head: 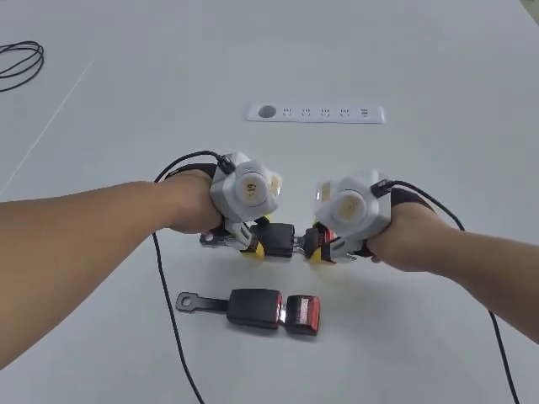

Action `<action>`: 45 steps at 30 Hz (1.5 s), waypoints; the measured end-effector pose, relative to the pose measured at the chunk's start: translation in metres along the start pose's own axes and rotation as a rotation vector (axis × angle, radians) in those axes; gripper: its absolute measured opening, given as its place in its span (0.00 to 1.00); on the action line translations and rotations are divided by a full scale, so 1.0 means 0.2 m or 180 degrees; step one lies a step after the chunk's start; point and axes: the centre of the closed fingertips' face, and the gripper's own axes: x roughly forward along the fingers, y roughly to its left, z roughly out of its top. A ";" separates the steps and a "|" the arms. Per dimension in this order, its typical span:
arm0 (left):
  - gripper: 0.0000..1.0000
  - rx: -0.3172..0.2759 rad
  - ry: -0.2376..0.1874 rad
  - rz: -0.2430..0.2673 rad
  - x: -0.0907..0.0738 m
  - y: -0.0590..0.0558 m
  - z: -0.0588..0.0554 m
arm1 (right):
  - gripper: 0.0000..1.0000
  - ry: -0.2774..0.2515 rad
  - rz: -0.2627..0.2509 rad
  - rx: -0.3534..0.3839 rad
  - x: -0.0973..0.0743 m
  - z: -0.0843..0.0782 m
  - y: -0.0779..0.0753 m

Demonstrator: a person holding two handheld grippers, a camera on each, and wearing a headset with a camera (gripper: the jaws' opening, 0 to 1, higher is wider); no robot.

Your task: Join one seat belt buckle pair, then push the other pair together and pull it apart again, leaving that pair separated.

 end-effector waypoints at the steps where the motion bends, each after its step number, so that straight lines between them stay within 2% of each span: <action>1: 0.32 -0.0014 -0.0003 -0.0002 0.00 0.00 0.00 | 0.30 0.0018 0.0000 -0.0006 -0.01 -0.01 -0.01; 8: 0.32 -0.0003 -0.0015 -0.0014 0.00 0.00 0.00 | 0.30 0.0024 -0.0019 -0.0014 -0.04 -0.08 0.01; 16: 0.32 -0.0018 0.0025 0.0014 0.00 0.00 0.00 | 0.30 0.0064 -0.0075 0.0055 -0.12 -0.19 0.04; 24: 0.33 -0.0087 0.0003 0.0074 0.00 0.00 0.00 | 0.31 0.0138 -0.0076 0.0062 -0.20 -0.31 0.05; 36: 0.33 -0.0072 0.0034 0.0090 0.00 0.00 0.00 | 0.32 0.0226 -0.0097 0.0128 -0.29 -0.49 0.05; 39: 0.33 -0.0046 0.0056 0.0103 0.00 0.00 0.00 | 0.33 0.0245 -0.0112 0.0143 -0.31 -0.52 0.06; 45: 0.33 -0.0121 0.0049 0.0137 0.00 0.01 0.00 | 0.33 0.0323 -0.0158 0.0105 -0.33 -0.56 0.05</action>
